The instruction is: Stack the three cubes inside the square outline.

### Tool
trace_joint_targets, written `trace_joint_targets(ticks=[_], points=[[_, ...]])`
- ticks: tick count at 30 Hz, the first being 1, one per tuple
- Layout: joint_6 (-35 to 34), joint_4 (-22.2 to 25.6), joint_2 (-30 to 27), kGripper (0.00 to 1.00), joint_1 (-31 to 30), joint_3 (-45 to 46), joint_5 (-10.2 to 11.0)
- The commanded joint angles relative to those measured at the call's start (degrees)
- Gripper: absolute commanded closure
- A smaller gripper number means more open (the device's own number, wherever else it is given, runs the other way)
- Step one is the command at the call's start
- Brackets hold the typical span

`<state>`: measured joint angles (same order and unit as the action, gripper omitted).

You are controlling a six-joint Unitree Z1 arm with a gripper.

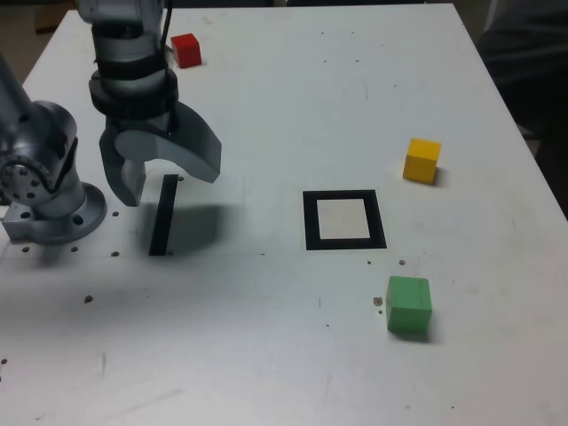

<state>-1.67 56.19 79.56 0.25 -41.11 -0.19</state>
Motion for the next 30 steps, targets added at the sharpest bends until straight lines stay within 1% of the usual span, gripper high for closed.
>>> trace_joint_targets(ticks=[1, 20, 25, 30], points=[[0.1, -0.1, 0.1, 0.0, -0.1, 0.1, -0.1], [0.1, -0.1, 0.0, 0.0, -0.1, 0.2, 0.1], [1.3, 0.3, 0.3, 0.0, 1.1, 0.0, 1.1], [3.3, 1.0, 0.4, 0.0, 4.3, -0.9, 2.5]])
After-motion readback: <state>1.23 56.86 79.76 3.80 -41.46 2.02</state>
